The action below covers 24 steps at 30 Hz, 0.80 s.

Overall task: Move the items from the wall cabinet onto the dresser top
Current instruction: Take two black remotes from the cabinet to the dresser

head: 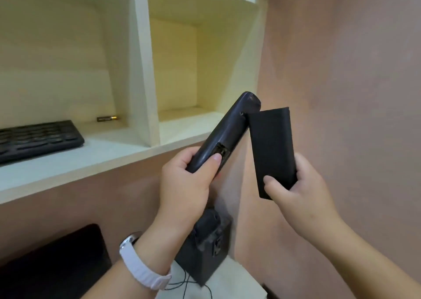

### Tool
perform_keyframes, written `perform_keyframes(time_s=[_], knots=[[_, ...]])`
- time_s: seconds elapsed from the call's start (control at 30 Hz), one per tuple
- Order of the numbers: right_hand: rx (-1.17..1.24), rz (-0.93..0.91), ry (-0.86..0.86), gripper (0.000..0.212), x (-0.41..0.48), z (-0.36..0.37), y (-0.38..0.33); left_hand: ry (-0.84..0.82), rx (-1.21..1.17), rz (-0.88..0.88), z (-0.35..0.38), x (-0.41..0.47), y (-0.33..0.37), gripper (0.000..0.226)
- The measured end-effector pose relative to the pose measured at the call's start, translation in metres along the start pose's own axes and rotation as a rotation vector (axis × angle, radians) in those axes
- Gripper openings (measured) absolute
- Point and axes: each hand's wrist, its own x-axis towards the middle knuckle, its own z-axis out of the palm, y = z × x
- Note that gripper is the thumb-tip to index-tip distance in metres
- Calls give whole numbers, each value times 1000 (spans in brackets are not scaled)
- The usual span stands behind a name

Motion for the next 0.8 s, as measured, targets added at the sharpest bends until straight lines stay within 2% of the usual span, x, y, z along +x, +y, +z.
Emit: perform_keyframes(time_s=[0.17,0.37,0.57,0.8], knots=[[-135,150,42,23,-51,-15,11,-127,-105,-130,15,-39,-27,8],[-178,295,137,21,-114,-52,22,-238,-226,-294,41,-98,-38,16],[-171,398,240,21,-198,-97,27,-445,-271,-388,71,-190,-28,23],[-141,499,396,27,-329,-183,14,-610,-462,-652,114,-322,0,28]])
